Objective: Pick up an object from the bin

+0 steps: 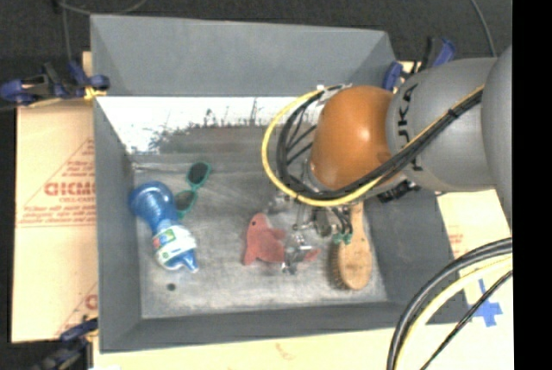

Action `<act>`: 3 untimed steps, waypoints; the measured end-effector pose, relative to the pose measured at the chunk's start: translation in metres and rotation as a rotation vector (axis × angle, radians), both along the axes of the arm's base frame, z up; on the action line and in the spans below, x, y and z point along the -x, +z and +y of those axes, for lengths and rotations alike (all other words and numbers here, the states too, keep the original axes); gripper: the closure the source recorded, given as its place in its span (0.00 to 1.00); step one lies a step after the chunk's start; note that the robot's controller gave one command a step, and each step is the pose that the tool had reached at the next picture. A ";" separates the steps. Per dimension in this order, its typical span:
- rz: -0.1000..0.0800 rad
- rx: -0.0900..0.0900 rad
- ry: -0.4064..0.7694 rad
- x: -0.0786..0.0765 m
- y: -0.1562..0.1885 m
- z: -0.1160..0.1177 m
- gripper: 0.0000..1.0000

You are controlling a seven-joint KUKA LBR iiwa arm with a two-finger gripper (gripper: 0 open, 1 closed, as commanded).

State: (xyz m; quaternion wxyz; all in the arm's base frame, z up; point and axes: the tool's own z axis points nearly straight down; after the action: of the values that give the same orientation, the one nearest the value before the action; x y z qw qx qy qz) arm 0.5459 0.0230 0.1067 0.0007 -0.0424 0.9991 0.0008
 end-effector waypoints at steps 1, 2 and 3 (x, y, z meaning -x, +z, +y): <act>0.002 -0.001 -0.065 0.026 0.014 0.004 0.00; -0.004 -0.001 -0.204 0.015 -0.034 0.010 0.00; -0.012 -0.003 -0.206 0.035 -0.033 0.007 1.00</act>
Offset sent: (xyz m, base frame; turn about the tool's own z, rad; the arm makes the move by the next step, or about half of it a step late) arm -0.0158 0.0110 -0.0367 0.2045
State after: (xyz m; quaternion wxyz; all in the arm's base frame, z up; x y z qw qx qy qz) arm 0.5110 0.0303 0.0737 0.0066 0.0605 0.9981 0.0017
